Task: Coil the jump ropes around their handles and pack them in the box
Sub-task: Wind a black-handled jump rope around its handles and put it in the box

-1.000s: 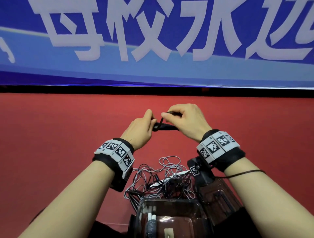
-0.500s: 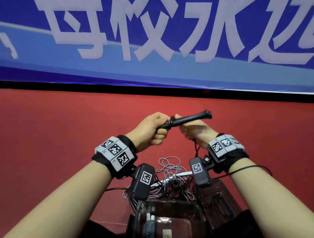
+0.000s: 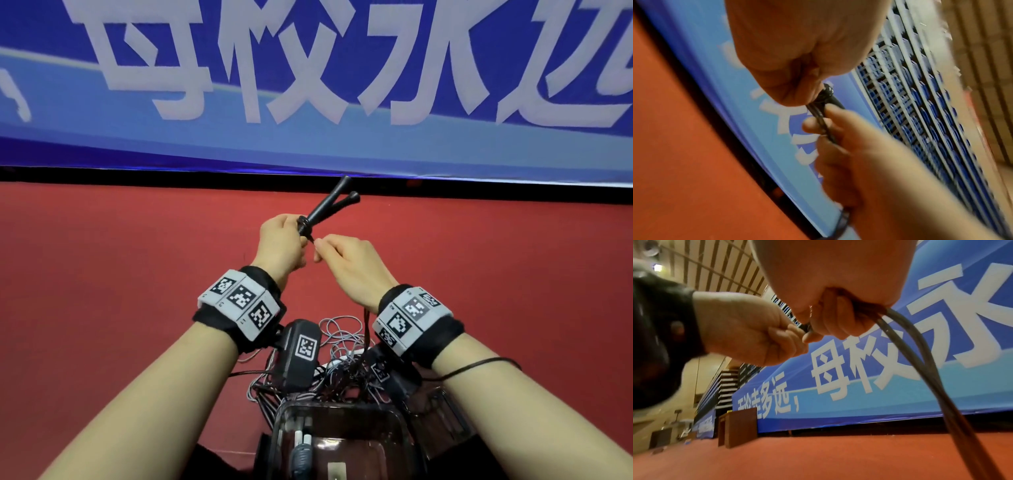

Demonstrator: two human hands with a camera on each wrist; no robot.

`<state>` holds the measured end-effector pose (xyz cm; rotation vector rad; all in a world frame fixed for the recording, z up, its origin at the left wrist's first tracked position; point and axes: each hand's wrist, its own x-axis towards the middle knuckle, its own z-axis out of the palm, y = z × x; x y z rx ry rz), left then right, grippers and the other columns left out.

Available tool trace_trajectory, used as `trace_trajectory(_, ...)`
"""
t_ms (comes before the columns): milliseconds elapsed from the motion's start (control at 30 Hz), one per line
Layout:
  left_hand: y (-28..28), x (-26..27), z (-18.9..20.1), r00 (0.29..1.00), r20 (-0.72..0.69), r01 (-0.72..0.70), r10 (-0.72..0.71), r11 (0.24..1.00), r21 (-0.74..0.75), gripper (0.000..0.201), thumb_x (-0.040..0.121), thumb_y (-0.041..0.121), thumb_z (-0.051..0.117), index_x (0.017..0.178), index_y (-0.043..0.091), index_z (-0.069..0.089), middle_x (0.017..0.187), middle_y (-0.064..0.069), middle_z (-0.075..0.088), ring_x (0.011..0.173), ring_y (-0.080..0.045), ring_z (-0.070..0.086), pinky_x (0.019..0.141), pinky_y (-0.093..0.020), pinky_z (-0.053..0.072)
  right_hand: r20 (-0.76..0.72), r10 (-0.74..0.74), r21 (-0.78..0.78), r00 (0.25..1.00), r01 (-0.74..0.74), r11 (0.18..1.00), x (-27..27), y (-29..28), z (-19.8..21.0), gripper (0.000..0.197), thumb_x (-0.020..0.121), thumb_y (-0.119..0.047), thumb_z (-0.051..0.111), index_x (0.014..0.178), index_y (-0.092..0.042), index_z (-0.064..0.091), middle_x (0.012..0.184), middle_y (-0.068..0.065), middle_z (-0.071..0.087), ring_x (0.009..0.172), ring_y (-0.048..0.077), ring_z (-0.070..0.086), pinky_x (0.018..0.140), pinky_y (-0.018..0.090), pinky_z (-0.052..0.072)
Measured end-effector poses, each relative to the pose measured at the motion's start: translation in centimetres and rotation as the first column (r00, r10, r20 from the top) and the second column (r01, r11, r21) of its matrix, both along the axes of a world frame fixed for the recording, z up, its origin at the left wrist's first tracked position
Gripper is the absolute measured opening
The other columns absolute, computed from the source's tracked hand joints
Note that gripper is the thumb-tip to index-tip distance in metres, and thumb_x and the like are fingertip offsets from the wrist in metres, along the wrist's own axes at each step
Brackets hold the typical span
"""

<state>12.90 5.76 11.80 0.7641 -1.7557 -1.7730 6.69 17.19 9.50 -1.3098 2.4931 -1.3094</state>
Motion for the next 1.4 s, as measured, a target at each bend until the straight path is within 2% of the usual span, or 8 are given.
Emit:
trace_trajectory(67,-0.2,0.0,0.0,0.997,0.073,0.004,0.021,0.946,-0.323,0.033,0.1,0.012,0.033,0.082,0.018,0.06,0.062,-0.001,0.052,0.052,-0.019,0.045,0.051,-0.027,0.038,0.01,-0.001,-0.007,1.0,0.001,1.0,0.0,0.4,0.6,0.041,0.098,-0.045,0.043,0.072,-0.022,0.064,0.042,-0.012,0.044,0.046,0.006,0.041,0.058,0.032,0.035)
trace_trajectory(133,-0.1,0.3,-0.1,0.99,0.133,0.037,0.055,0.794,-0.606,0.03,0.102,0.015,0.033,0.095,0.017,0.063,0.079,-0.002,0.064,0.071,-0.025,0.056,0.066,-0.033,0.043,0.055,0.002,-0.015,0.998,-0.001,1.0,-0.1,0.8,1.2,0.046,0.098,-0.05,0.041,0.074,-0.02,0.067,0.038,-0.011,0.038,0.04,0.006,0.037,0.051,0.027,0.03)
trace_trajectory(300,0.8,0.9,-0.4,0.993,0.081,0.023,0.091,0.51,-0.86,0.024,0.104,0.016,0.035,0.111,0.011,0.057,0.087,-0.012,0.07,0.078,-0.038,0.061,0.064,-0.037,0.038,0.127,0.008,-0.094,0.992,0.004,0.996,-0.6,1.4,1.6,0.046,0.099,-0.045,0.046,0.073,-0.016,0.07,0.036,-0.009,0.028,0.035,0.007,0.028,0.042,0.019,0.021)
trace_trajectory(533,1.0,1.1,-0.8,0.996,0.069,0.039,0.052,0.435,-0.899,0.033,0.105,0.02,0.032,0.132,0.012,0.05,0.109,-0.011,0.069,0.1,-0.035,0.063,0.074,-0.032,0.037,0.212,0.01,-0.116,0.977,0.015,0.993,-0.7,1.9,1.9,0.044,0.094,-0.048,0.055,0.068,-0.016,0.071,0.037,-0.01,0.023,0.037,0.007,0.023,0.043,0.023,0.021)
trace_trajectory(700,1.1,1.6,-0.7,0.996,0.076,0.054,0.04,0.39,-0.919,0.025,0.105,0.021,0.032,0.117,0.012,0.052,0.096,-0.008,0.067,0.086,-0.037,0.062,0.071,-0.041,0.045,0.252,-0.009,-0.128,0.968,0.043,0.991,-0.3,1.9,1.8,0.047,0.092,-0.049,0.056,0.064,-0.014,0.07,0.036,-0.01,0.027,0.036,0.008,0.026,0.044,0.023,0.024)
trace_trajectory(933,1.1,1.3,-1.0,0.949,0.288,0.232,0.126,0.339,-0.912,0.008,0.1,0.012,0.038,0.104,0.011,0.045,0.089,-0.016,0.063,0.079,-0.044,0.058,0.063,-0.041,0.038,-0.17,-0.184,0.134,0.968,0.208,0.969,-0.4,2.7,1.8,0.056,0.087,-0.058,0.054,0.054,-0.014,0.057,0.046,-0.003,0.051,0.054,0.015,0.053,0.055,0.029,0.032)
trace_trajectory(1200,-0.9,1.8,-0.7,0.825,0.486,0.345,0.29,0.421,-0.838,0.013,0.101,0.014,0.037,0.107,0.009,0.047,0.083,-0.016,0.052,0.076,-0.037,0.046,0.067,-0.039,0.034,-0.021,0.071,0.106,0.997,-0.069,0.992,-2.3,4.0,3.0,0.022,0.092,-0.036,0.062,0.078,-0.019,0.068,0.052,-0.011,0.046,0.045,0.004,0.042,0.049,0.02,0.033)
trace_trajectory(1400,1.2,2.0,-1.0,0.822,0.566,0.54,0.065,0.227,-0.81,0.018,0.104,0.023,0.033,0.091,0.019,0.045,0.064,0.0,0.047,0.064,-0.031,0.046,0.061,-0.033,0.033,-0.052,0.119,-0.018,0.991,-0.12,0.993,-5.0,4.7,3.1,0.021,0.087,-0.039,0.069,0.075,-0.022,0.07,0.061,-0.002,0.058,0.058,0.007,0.045,0.061,0.027,0.037)
